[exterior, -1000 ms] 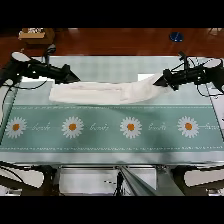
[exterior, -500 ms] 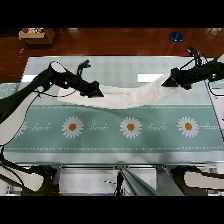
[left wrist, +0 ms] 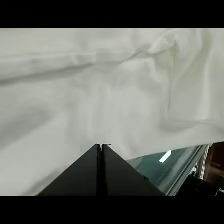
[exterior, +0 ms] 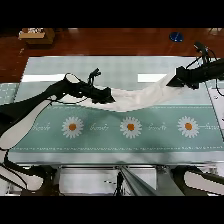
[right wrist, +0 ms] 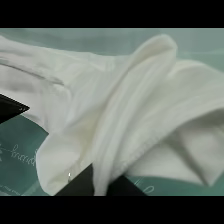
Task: Fold the shirts.
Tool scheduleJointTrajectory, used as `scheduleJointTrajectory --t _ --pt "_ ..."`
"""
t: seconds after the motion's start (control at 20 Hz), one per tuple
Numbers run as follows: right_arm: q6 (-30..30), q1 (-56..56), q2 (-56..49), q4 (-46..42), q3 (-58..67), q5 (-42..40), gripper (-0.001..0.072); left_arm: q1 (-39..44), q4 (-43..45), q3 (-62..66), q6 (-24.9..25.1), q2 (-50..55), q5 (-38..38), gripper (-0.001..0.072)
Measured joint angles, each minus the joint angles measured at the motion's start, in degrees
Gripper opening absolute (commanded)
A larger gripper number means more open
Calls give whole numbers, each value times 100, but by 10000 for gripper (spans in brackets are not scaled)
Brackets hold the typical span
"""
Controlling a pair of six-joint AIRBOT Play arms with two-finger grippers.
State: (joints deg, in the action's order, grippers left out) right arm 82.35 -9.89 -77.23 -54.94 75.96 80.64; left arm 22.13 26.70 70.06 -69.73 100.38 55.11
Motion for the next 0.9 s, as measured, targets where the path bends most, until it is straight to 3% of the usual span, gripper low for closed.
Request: scheduleJointTrajectory --t 0.45,0.7,0.9 --pt "70 0 557 -11 0 57 18 883 -1095 -20 0 407 -424 20" --pt "109 0 748 -11 0 76 18 1303 -2129 -20 361 605 -636 17" --pt "127 129 798 111 0 15 17 903 -2347 -44 898 498 -295 16"
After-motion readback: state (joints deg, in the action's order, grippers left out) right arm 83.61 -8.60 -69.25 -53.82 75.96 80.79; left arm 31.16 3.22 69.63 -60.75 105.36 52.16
